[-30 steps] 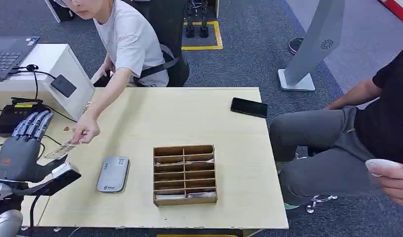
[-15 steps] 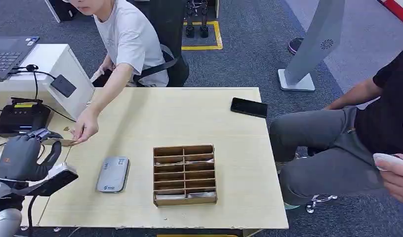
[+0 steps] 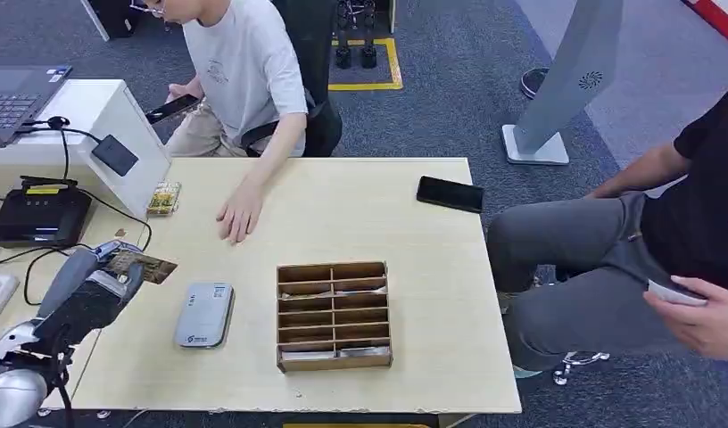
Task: Pass the card to the sensor for recognition and then transmit it.
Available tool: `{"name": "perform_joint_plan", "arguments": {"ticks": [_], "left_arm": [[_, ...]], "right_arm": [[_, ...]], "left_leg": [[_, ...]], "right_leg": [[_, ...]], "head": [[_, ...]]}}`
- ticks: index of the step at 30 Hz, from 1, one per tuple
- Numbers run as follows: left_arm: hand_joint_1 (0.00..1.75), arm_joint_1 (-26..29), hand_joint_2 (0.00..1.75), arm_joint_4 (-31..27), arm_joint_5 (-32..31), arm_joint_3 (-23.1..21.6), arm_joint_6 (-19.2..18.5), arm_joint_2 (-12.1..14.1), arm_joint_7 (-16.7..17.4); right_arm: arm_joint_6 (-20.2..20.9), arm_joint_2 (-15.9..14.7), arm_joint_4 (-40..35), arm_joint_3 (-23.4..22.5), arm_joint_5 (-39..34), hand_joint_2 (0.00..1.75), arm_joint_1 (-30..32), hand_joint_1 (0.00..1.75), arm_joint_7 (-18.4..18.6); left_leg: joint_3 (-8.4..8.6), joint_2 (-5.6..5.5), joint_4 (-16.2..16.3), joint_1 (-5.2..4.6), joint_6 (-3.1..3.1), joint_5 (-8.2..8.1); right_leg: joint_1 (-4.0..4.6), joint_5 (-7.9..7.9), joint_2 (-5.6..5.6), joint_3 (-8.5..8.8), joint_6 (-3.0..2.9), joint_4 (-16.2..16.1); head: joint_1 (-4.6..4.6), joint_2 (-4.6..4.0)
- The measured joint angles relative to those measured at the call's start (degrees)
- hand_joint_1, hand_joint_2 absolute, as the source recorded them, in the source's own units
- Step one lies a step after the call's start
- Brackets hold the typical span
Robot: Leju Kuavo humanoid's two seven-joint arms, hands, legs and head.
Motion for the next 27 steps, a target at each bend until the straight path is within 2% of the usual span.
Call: {"name": "perform_joint_plan", "arguments": {"ticks": [7, 16, 27], "left_arm": [[1.75, -0.6, 1.75, 1.6, -1.2, -0.2, -0.4, -1.6, 3.1], [1.75, -1.0, 1.75, 5.5, -5.0, -2.5, 1.6, -4.3, 6.4], [1.75, -1.0, 1.75, 8.1, -5.0, -3.3, 2.2, -6.5, 6.8]], "right_arm": [[-0.3, 0.0, 0.0, 0.0, 0.0, 1.75, -0.1, 0.0, 0.0], [-0.5, 0.0, 0.0, 0.0, 0.0, 1.75, -0.1, 0.0, 1.0], [-0.7, 0.1, 0.0, 0.5, 0.0, 1.75, -0.1, 0.0, 1.0]], "left_leg": [[0.0, 0.0, 0.0, 0.0, 0.0, 0.0], [0.0, 0.0, 0.0, -0.01, 0.0, 0.0], [0.0, 0.0, 0.0, 0.0, 0.0, 0.0]], "right_leg": [[0.0, 0.0, 0.01, -0.01, 0.0, 0.0], [-0.01, 0.0, 0.01, 0.0, 0.0, 0.0], [0.0, 0.0, 0.01, -0.01, 0.0, 0.0]], "head": [[0.0, 0.0], [0.02, 0.0], [0.0, 0.0]]}}
